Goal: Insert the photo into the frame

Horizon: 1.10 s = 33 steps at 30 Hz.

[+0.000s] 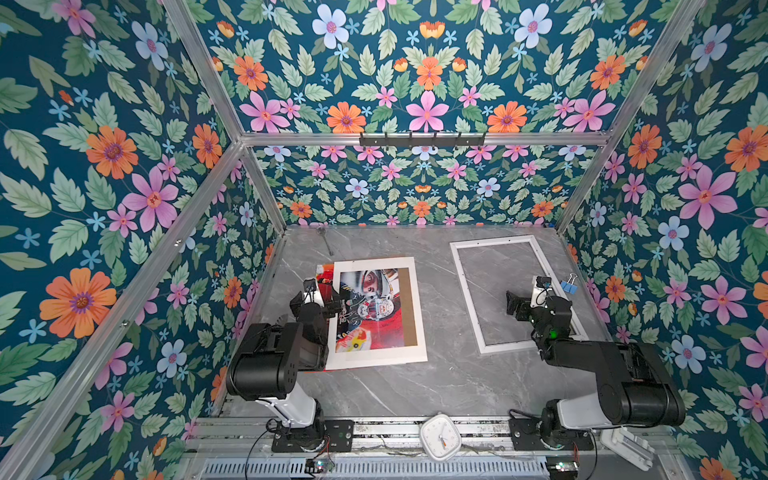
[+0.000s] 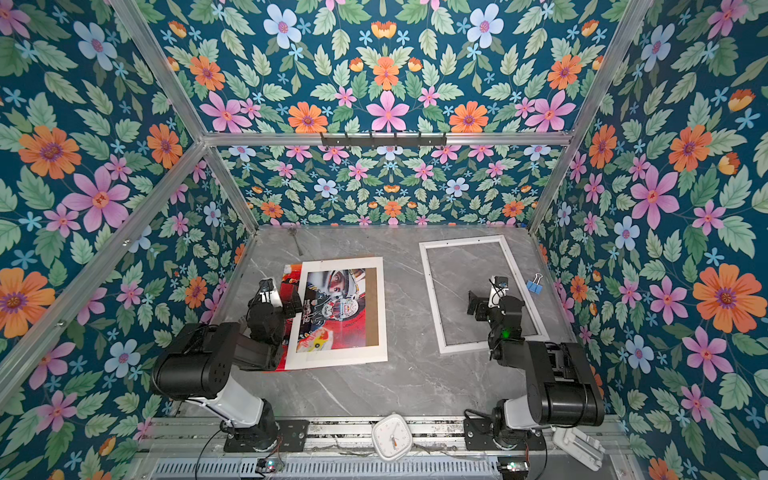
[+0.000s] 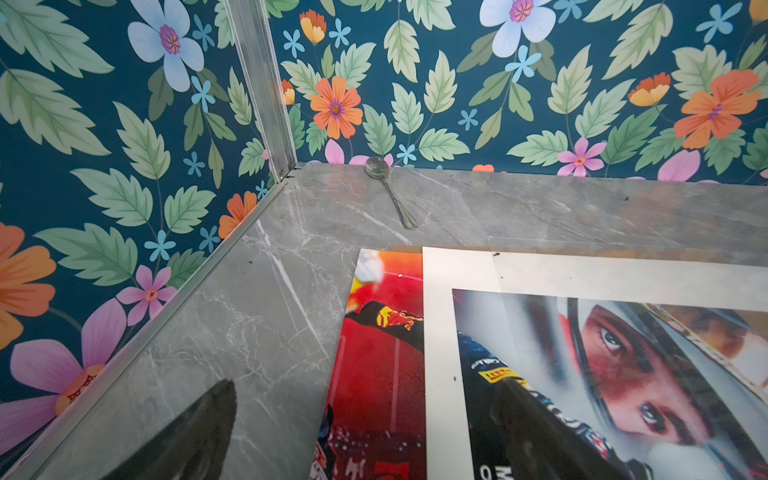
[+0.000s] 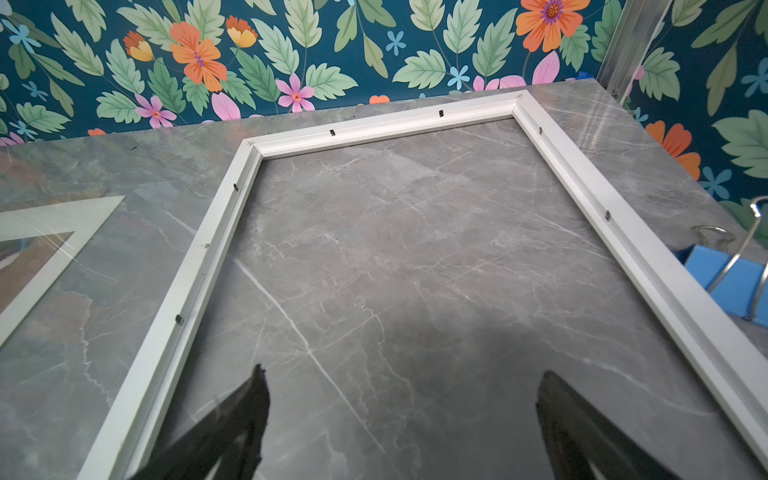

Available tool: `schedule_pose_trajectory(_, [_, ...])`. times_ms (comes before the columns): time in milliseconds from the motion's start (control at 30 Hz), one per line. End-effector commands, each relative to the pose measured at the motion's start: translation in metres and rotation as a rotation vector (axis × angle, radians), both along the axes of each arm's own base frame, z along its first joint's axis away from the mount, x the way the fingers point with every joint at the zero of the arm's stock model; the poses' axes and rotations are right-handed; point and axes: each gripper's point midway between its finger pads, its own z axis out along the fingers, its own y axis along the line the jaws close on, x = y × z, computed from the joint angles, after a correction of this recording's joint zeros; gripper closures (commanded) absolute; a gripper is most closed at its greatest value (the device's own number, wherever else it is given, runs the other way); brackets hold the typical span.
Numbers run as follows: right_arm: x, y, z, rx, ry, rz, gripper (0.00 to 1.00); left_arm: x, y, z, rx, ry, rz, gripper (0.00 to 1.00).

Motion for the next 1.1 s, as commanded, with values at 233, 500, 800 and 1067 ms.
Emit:
schedule_pose_trajectory(233, [0.002,-0.008,0.005,-0.002,-0.019,-0.050,0.01,0.002,0.001,0.007,-0.006,-0.031,0.004,0.00])
schedule_pose_trajectory(500, [0.002,-0.008,0.005,-0.005,-0.017,-0.050,0.01,0.002,0.001,0.007,-0.007,-0.032,0.004,0.00])
schedule_pose_trajectory(800, [0.002,-0.008,0.005,-0.005,-0.018,-0.051,0.01,0.001,0.001,0.007,-0.006,-0.032,0.005,0.00])
schedule_pose_trajectory(1067, [0.004,-0.012,0.009,-0.007,-0.026,-0.069,0.01,0.000,0.000,0.015,0.007,-0.040,0.022,0.00])
